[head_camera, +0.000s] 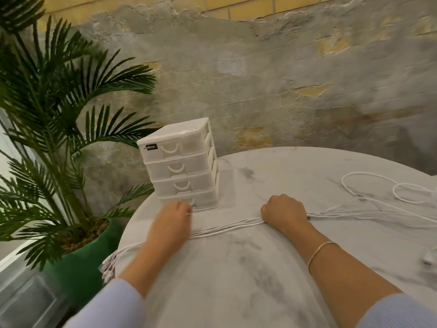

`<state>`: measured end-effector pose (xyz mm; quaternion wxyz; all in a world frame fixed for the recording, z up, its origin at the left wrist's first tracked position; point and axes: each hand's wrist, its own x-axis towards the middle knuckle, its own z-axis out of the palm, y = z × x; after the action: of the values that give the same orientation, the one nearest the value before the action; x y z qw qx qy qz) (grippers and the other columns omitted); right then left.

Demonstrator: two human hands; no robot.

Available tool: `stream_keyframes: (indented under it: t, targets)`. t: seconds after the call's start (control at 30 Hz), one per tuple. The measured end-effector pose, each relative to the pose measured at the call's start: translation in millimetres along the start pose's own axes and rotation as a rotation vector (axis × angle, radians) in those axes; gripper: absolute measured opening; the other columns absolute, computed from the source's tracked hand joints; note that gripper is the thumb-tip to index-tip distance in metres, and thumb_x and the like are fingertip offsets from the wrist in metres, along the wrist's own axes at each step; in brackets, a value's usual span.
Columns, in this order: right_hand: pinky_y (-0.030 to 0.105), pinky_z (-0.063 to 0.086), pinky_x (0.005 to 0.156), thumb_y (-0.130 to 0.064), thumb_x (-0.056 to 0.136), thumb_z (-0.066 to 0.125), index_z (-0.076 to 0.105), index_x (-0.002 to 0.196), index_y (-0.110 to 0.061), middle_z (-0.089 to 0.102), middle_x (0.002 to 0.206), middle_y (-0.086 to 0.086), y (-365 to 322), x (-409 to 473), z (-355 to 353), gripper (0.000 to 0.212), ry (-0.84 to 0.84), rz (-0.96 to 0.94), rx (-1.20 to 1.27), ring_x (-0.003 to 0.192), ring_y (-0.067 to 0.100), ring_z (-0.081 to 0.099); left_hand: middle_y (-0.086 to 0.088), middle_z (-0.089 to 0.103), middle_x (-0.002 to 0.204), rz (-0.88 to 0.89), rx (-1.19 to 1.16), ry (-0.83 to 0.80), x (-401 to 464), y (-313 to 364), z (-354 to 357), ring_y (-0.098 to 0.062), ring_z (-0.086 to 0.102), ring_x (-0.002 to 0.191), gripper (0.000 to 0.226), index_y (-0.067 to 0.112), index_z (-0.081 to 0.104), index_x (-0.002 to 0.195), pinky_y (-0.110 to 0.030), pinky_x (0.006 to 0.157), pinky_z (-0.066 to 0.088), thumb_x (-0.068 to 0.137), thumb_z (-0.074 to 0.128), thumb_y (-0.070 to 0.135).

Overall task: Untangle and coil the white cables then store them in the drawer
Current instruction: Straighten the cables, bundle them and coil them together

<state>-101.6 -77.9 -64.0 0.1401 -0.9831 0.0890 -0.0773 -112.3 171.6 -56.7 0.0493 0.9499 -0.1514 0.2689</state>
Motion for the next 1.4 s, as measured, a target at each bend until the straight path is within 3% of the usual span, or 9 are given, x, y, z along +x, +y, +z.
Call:
stream_keyframes:
  t: [0.1, 0.2, 0.37, 0.6, 0.83, 1.03, 1.13, 1.23, 1.4]
  targets:
    - [0.030, 0.041, 0.081, -0.021, 0.093, 0.037, 0.060, 0.112, -0.011, 0.060, 0.118, 0.009, -0.9, -1.6, 0.4, 0.032, 0.007, -0.019, -0.007, 0.107, 0.027, 0.058, -0.006, 0.060, 0.112, -0.140, -0.351, -0.177, 21.2, 85.4, 20.9, -0.024, 0.054, 0.105, 0.024, 0.010, 0.057, 0.112, -0.031, 0.089, 0.041, 0.096, 0.044, 0.023]
    - [0.031, 0.045, 0.083, -0.024, 0.097, 0.035, 0.062, 0.111, -0.011, 0.063, 0.116, 0.009, -0.1, -2.3, -3.7, 0.034, 0.067, -0.095, -0.060, 0.106, 0.026, 0.061, -0.007, 0.063, 0.110, -0.284, -0.553, -0.237, 36.7, 141.5, 38.6, -0.024, 0.057, 0.101, 0.030, 0.012, 0.056, 0.107, -0.030, 0.086, 0.043, 0.100, 0.036, 0.033]
    - [0.030, 0.042, 0.074, -0.031, 0.097, 0.034, 0.067, 0.101, -0.011, 0.066, 0.106, 0.010, 12.4, 4.6, -19.2, 0.039, 0.165, -0.109, -0.010, 0.098, 0.028, 0.063, -0.011, 0.067, 0.104, -0.271, -0.466, -0.325, 49.3, 159.2, 41.7, -0.028, 0.058, 0.101, 0.071, 0.009, 0.067, 0.093, -0.032, 0.083, 0.039, 0.100, 0.009, 0.048]
    - [0.027, 0.034, 0.066, -0.049, 0.093, 0.040, 0.046, 0.051, -0.015, 0.060, 0.075, 0.004, 48.4, 7.8, -30.6, 0.055, 0.150, -0.084, 0.177, 0.083, 0.026, 0.057, -0.005, 0.062, 0.086, -0.345, -0.568, -0.334, 57.5, 133.7, 50.1, -0.027, 0.057, 0.091, 0.060, 0.018, 0.054, 0.061, -0.033, 0.080, 0.043, 0.093, 0.028, 0.061]
    - [0.028, 0.035, 0.065, -0.040, 0.094, 0.041, 0.044, 0.049, -0.017, 0.055, 0.071, 0.002, 68.1, -0.6, -44.4, 0.050, 0.149, -0.008, 0.092, 0.078, 0.025, 0.052, -0.001, 0.044, 0.058, -0.409, -0.536, -0.255, 62.2, 126.9, 56.5, -0.018, 0.042, 0.059, 0.052, 0.012, 0.041, 0.055, -0.028, 0.053, 0.030, 0.095, 0.037, 0.045]
    - [0.028, 0.028, 0.061, -0.029, 0.089, 0.044, 0.031, 0.050, -0.015, 0.035, 0.052, -0.001, 58.3, -29.3, -58.6, 0.043, 0.071, -0.359, -0.157, 0.074, 0.022, 0.039, -0.002, 0.037, 0.055, -0.479, -0.564, -0.211, 62.2, 126.2, 56.1, -0.020, 0.035, 0.054, 0.045, 0.014, 0.032, 0.050, -0.026, 0.048, 0.026, 0.090, 0.041, 0.033]
    - [0.027, 0.033, 0.067, -0.031, 0.089, 0.044, 0.051, 0.057, -0.016, 0.056, 0.071, 0.005, 70.0, -14.4, -71.7, 0.036, 0.055, -0.217, -0.145, 0.086, 0.026, 0.047, -0.002, 0.036, 0.055, -0.465, -0.583, -0.218, 59.9, 125.3, 56.0, -0.022, 0.036, 0.060, 0.046, 0.013, 0.031, 0.051, -0.025, 0.048, 0.026, 0.091, 0.042, 0.032]
    - [0.031, 0.041, 0.076, -0.037, 0.093, 0.041, 0.069, 0.089, -0.014, 0.066, 0.104, 0.010, 83.7, 6.4, -79.9, 0.036, 0.145, -0.032, -0.167, 0.102, 0.030, 0.056, -0.002, 0.033, 0.054, -0.457, -0.596, -0.217, 59.8, 124.6, 56.7, -0.021, 0.035, 0.059, 0.046, 0.014, 0.029, 0.050, -0.026, 0.049, 0.025, 0.091, 0.043, 0.032]
    - [0.030, 0.038, 0.066, -0.056, 0.083, 0.059, 0.053, 0.068, -0.019, 0.059, 0.081, 0.002, 94.4, 7.0, -99.1, 0.041, 0.096, -0.030, -0.029, 0.086, 0.022, 0.052, -0.002, 0.028, 0.053, -0.489, -0.633, -0.190, 62.5, 123.5, 57.2, -0.018, 0.027, 0.052, 0.046, 0.014, 0.026, 0.050, -0.028, 0.049, 0.023, 0.091, 0.042, 0.029]
